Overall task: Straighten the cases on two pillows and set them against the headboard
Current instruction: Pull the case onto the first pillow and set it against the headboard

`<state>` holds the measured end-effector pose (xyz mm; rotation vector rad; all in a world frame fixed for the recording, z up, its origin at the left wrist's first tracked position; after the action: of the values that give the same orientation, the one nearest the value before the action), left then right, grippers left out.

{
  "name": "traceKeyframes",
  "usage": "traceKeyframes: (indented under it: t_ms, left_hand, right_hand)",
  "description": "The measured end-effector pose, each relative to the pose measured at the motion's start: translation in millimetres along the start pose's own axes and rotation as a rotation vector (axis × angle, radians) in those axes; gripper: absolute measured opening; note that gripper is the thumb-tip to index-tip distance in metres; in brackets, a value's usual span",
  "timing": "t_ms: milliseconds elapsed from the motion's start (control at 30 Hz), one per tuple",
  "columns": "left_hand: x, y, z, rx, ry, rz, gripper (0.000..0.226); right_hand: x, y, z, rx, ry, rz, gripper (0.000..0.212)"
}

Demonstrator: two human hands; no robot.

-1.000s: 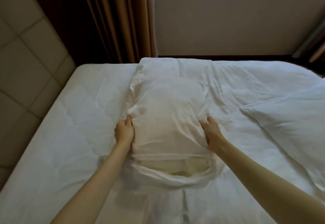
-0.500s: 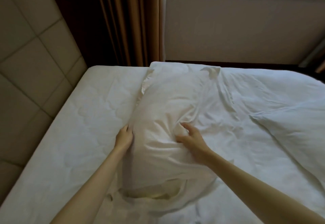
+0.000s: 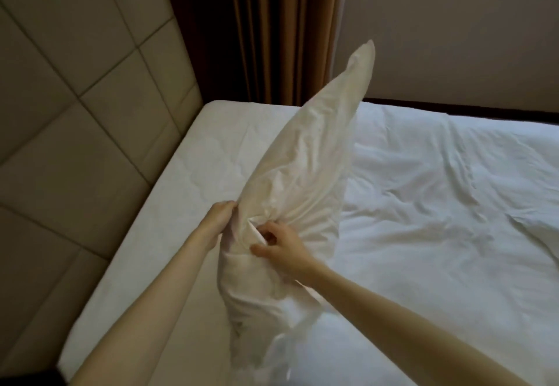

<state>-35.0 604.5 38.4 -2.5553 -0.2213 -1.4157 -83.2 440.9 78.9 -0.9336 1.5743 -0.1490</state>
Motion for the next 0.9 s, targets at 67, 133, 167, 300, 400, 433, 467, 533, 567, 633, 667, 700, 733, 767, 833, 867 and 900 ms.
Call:
traceKeyframes:
  t_ms: [67,133,167,300,400,433,467,533,567,633,667,700,733,767,833,867,900]
  left_hand:
    - [11,-13,11,-0.014,0.019,0.006,0.026]
    - [19,-25,21,-0.027,0.036,0.021,0.028]
    - [22,-32,28,-0.027,0.046,0.032,0.028]
    - [28,-55,50,0.017,0.079,0.16,0.042]
    - [11,-83,67,0.115,0.03,0.347,0.056]
    - [0,-93,71,0.148,0.011,0.386,0.056]
    - [-11,-101,73,0.174,-0.002,0.414,0.054]
    - [-32,-115,78,0.204,-0.038,0.438,0.054]
    - [-41,-120,79,0.208,-0.056,0.445,0.056]
    - [-55,-129,82,0.234,-0.066,0.496,0.057]
    - [-59,-136,85,0.27,-0.052,0.531,0.056]
    - [-60,-144,88,0.309,-0.032,0.556,0.056]
    - [-60,-150,91,0.34,-0.013,0.562,0.056]
    - [-59,-157,95,0.358,-0.005,0.551,0.056]
    - [-60,-170,109,0.361,-0.009,0.53,0.056]
    - [-61,-173,113,0.343,-0.013,0.536,0.057]
    - [-64,-175,119,0.323,-0.025,0.546,0.059]
  right_hand:
    - [-13,13,10,-0.078,-0.017,0.018,0.028]
    - [-20,25,20,-0.123,-0.032,0.007,0.028]
    - [-22,31,25,-0.135,-0.028,-0.011,0.029]
    - [-13,39,38,-0.102,-0.008,-0.087,0.035]
    - [5,37,51,-0.048,0.027,-0.152,0.038]
    - [14,36,56,-0.046,0.054,-0.18,0.04]
    - [24,36,59,-0.058,0.088,-0.212,0.042]
    - [43,36,68,-0.102,0.166,-0.253,0.047]
    - [52,36,71,-0.114,0.205,-0.256,0.048]
    - [67,34,79,-0.104,0.273,-0.244,0.048]
    - [72,34,85,-0.096,0.304,-0.225,0.048]
    - [76,34,91,-0.085,0.333,-0.193,0.049]
    - [79,34,97,-0.073,0.359,-0.152,0.05]
    - [80,34,103,-0.062,0.383,-0.101,0.051]
    - [80,38,120,-0.053,0.426,0.038,0.056]
    - [78,39,125,-0.052,0.445,0.12,0.06]
    - [77,42,134,-0.061,0.462,0.195,0.064]
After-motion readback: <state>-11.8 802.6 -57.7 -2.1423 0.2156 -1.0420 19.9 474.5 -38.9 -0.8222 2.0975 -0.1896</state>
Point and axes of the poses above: each hand's wrist, its own z-axis towards the middle knuckle, its own y-axis out of the palm, x = y × z, the point moved 5 cm from there along z, towards the middle knuckle, and after that the axes turned 13 degrees about -z, right-handed, at the moved point
